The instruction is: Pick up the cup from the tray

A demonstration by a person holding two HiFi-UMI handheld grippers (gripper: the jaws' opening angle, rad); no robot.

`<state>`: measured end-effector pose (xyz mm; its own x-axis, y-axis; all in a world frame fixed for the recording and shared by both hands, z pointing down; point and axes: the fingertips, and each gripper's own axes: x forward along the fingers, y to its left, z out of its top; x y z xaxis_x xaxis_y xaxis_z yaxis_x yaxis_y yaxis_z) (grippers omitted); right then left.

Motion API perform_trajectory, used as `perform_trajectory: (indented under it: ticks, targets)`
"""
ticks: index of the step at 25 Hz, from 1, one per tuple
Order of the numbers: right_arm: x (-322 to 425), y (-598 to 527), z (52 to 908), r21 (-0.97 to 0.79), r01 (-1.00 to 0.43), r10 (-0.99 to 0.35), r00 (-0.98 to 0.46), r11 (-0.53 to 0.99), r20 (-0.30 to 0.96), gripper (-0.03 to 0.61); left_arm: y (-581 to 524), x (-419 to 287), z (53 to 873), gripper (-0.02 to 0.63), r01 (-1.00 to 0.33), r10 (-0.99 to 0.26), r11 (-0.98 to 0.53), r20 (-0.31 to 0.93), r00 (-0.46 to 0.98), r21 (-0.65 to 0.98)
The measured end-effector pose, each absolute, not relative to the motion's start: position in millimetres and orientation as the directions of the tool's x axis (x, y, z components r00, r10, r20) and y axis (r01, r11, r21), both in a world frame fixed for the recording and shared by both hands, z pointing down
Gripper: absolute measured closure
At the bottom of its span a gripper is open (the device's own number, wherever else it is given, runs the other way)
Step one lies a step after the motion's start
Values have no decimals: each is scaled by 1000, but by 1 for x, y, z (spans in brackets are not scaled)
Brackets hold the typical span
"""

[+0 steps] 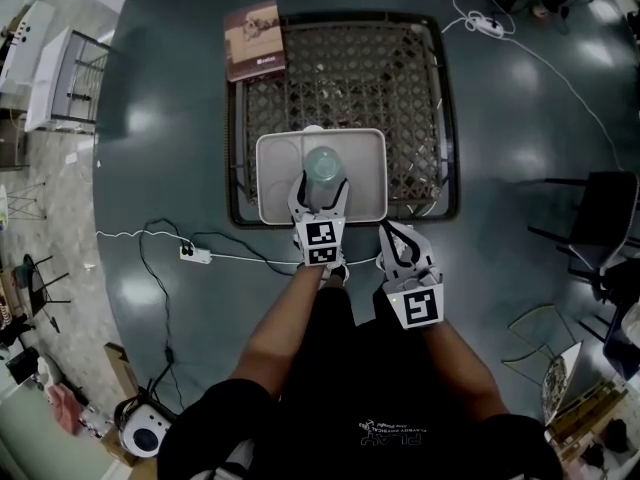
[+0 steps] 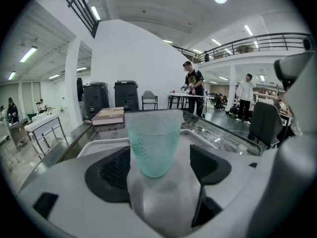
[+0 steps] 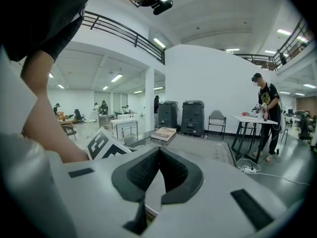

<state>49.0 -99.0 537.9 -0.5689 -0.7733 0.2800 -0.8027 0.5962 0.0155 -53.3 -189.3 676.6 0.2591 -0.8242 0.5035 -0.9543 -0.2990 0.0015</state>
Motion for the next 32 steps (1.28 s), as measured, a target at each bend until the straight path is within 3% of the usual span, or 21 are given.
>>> perform_trajectory:
  ticks: [9, 18, 32]
  targets:
    - [57, -115, 560, 2, -779, -736, -592, 627, 330, 578, -213, -54, 685, 249, -970, -830, -243, 515, 212, 8]
    - [49, -150, 602, -24, -766, -689, -590, 642, 421, 580, -231, -50, 688, 250, -968, -834, -252, 512, 207, -19]
    - [36, -163, 623, -26, -766, -676, -582, 643, 452, 578, -221, -42, 668, 250, -957, -840, -290, 481, 252, -5]
